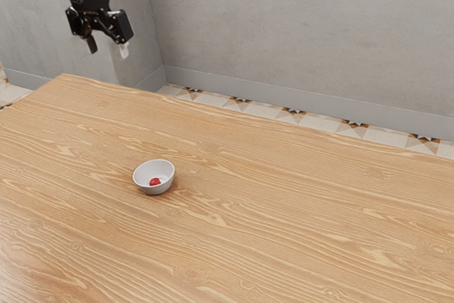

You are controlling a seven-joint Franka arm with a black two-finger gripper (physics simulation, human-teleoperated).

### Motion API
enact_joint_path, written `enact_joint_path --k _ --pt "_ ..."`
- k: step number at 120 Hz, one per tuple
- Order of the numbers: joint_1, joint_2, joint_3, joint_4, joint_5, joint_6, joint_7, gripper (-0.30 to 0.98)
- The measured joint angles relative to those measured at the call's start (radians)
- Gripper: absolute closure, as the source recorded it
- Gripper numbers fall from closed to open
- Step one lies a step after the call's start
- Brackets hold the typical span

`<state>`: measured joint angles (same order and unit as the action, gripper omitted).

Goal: Take strawberry from the bowl

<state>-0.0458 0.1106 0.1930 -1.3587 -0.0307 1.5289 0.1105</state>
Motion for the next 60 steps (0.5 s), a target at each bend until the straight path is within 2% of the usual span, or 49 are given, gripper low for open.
enact_joint_path --k 34,60 --pt "-0.022 0.04 -0.002 -0.015 0.006 0.016 0.001 0.02" --pt "-0.108 0.036 0.009 -0.313 0.021 0.222 0.001 0.02"
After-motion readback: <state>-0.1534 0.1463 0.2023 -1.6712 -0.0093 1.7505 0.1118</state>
